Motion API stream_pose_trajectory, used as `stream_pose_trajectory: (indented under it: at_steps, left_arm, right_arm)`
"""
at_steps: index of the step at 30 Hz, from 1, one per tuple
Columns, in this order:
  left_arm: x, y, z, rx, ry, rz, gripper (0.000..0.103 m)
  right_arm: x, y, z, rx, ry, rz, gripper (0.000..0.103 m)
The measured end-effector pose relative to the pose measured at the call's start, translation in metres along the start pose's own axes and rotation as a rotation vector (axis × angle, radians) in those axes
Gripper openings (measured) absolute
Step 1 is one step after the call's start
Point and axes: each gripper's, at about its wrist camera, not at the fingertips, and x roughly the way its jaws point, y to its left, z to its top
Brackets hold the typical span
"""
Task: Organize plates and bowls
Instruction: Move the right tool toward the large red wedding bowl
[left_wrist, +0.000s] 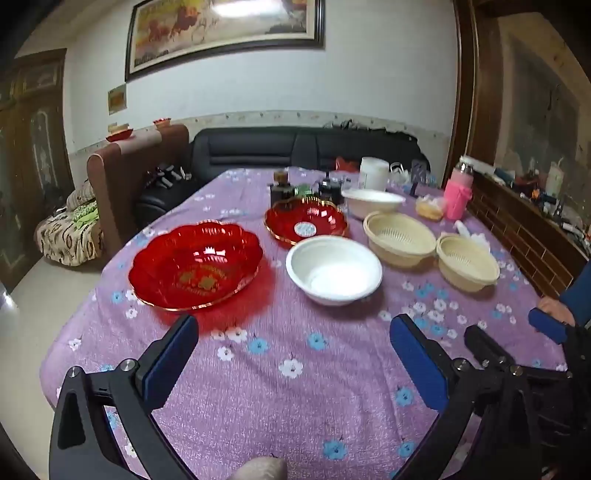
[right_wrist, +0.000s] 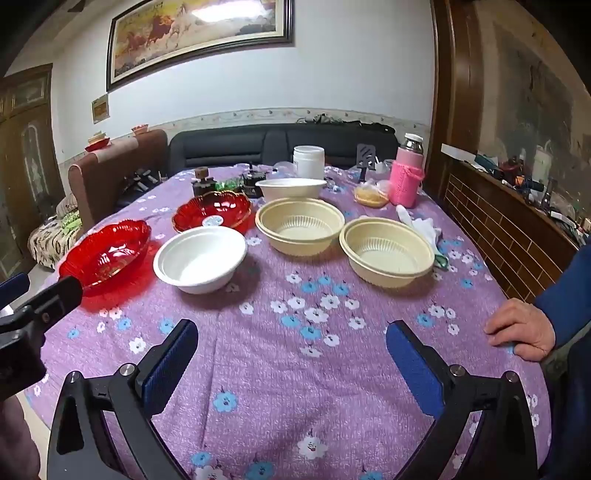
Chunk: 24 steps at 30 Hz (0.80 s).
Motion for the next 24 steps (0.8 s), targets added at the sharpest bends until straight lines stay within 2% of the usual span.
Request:
stream_pose_trajectory:
  at_steps: [3,4,5,7,8,12,15,16,17,20,21,22,23,24]
  left_arm:
    - [-0.002,0.001,-0.004,0.015,-0.001,-0.013,0.103]
    - [-0.002,0.003,-0.013,0.013,0.005,-0.020,0.103]
    - [0.002,0.004,-0.020,0.012,0.037,-0.027,0.103]
    - [0.041,-0.003,-0.025,0.029,0.214,-0.022,0.103]
    - [0.049,0.001,-0.029,0.014,0.239,-0.040,0.103]
    - [0.073,-0.003,-0.044,-0.005,0.329,-0.030,0.103]
    - [0.080,0.002,-0.055,-0.080,0.416,-0.139,0.103]
    - [0.077,0.003,-0.053,-0.091,0.426,-0.153,0.099]
    - [0.067,0.006,-0.047,-0.103,0.403,-0.167,0.096]
    - [0.016,0.017,-0.005,-0.106,0.173,-0.141,0.095]
    - [-0.002,0.022,0.008,-0.115,0.087,-0.140,0.099]
    - [-0.016,0.026,0.020,-0.125,0.037,-0.160,0.103]
    - [-0.021,0.026,0.027,-0.106,0.053,-0.173,0.103]
    - [-0.020,0.022,0.032,-0.049,0.112,-0.183,0.103]
  right_arm:
    - [-0.005,-0.002,-0.001,0.010,-0.009,0.001,0.103]
    - [0.002,-0.005,-0.006,0.023,0.022,-0.006,0.103]
    - [0.005,-0.010,-0.007,0.036,0.044,-0.004,0.103]
    - [0.012,-0.014,-0.010,0.043,0.078,-0.022,0.103]
    - [0.014,-0.014,-0.011,0.042,0.089,-0.030,0.103]
    - [0.020,-0.025,-0.017,0.071,0.126,-0.015,0.103]
    - [0.021,-0.029,-0.018,0.083,0.137,-0.003,0.103]
    - [0.020,-0.028,-0.018,0.083,0.133,0.003,0.103]
    - [0.017,-0.027,-0.016,0.080,0.127,0.008,0.103]
    - [-0.001,-0.023,-0.001,0.054,0.070,0.009,0.103]
    - [-0.007,-0.023,0.005,0.054,0.047,0.010,0.103]
    - [-0.016,-0.023,0.011,0.056,0.018,0.015,0.103]
    - [-0.027,-0.022,0.019,0.064,-0.024,0.018,0.103]
    - [-0.041,-0.021,0.029,0.075,-0.080,0.016,0.103]
